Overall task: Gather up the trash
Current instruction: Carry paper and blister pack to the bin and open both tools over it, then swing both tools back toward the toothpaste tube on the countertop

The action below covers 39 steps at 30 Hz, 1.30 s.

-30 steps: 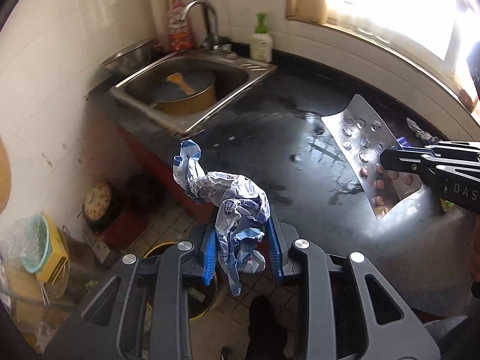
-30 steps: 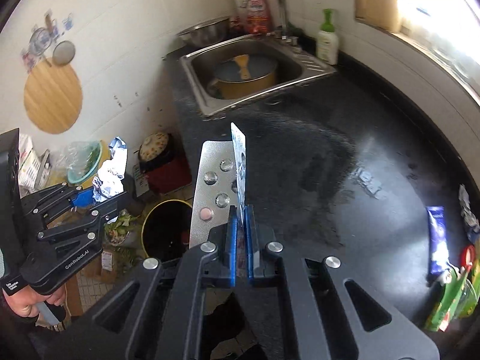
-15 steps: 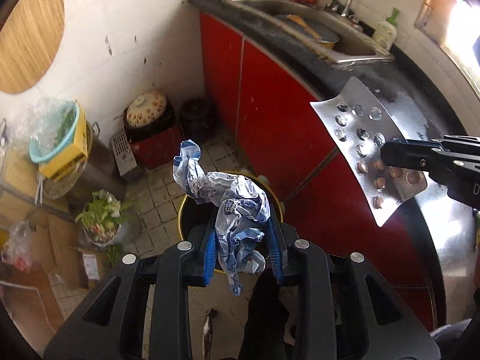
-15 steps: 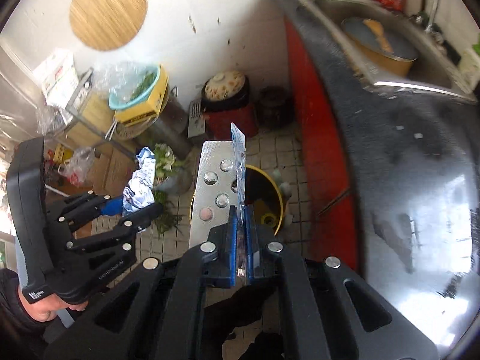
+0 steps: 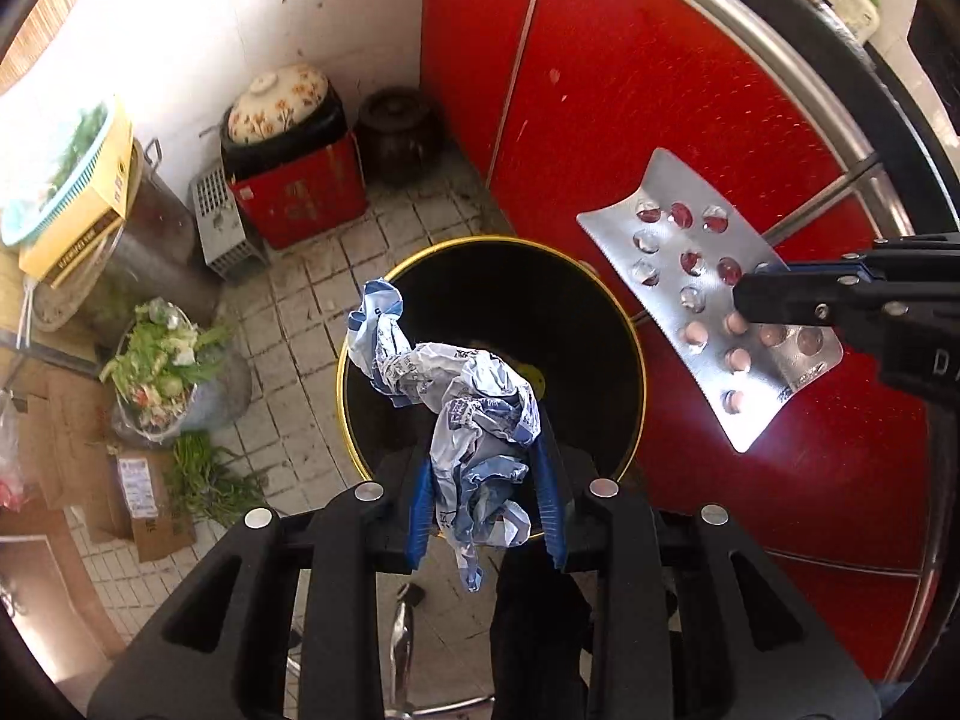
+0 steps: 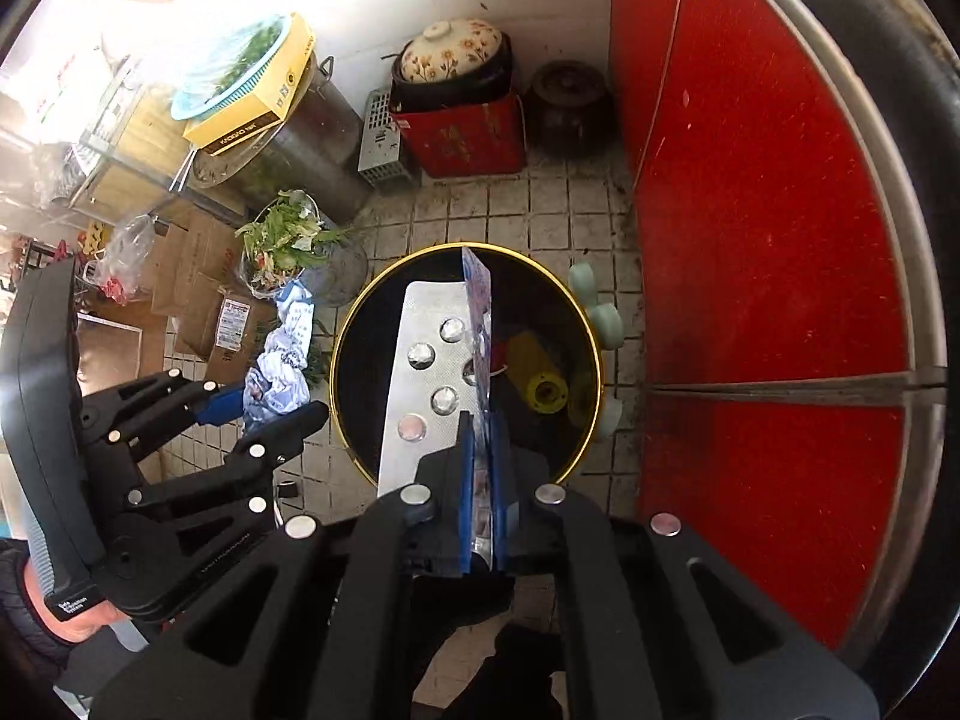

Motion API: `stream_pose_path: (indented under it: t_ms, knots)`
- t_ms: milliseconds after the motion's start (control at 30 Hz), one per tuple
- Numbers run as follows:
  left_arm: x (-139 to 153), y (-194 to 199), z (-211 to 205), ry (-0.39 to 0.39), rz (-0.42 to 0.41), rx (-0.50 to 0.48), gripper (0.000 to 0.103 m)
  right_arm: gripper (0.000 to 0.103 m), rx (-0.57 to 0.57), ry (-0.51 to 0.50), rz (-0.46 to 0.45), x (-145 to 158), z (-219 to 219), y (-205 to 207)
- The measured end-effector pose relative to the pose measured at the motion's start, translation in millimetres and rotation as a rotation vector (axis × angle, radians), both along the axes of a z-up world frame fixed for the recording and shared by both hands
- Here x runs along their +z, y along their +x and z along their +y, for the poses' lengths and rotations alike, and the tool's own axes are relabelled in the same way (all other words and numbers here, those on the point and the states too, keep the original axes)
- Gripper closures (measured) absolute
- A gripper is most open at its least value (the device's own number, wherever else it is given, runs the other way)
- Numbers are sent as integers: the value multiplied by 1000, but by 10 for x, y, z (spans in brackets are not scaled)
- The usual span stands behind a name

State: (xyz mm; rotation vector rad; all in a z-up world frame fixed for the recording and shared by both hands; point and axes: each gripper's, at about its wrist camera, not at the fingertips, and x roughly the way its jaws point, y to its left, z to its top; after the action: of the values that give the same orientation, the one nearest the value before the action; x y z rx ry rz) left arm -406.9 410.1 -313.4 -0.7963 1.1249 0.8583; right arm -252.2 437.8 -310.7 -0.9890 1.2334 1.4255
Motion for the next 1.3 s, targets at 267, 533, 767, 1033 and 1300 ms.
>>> stream_pose_path:
  t_ms: [267, 533, 767, 1033, 1300]
  knots:
    - [-22, -54, 92, -7, -27, 46, 23, 12, -8, 8, 29, 15, 149, 4]
    - [159, -80, 26, 4, -15, 42, 23, 15, -34, 80, 71, 483, 44, 94]
    - [876, 320, -197, 156, -18, -85, 21, 15, -195, 257, 63, 1478, -649, 666]
    - [1768, 1501, -658, 288, -144, -382, 12, 15, -606, 408, -121, 2306, -2360, 1876]
    - [2316, 3132, -1866, 329, -270, -727, 9, 15, -1045, 446, -293, 2622, -4498, 2758]
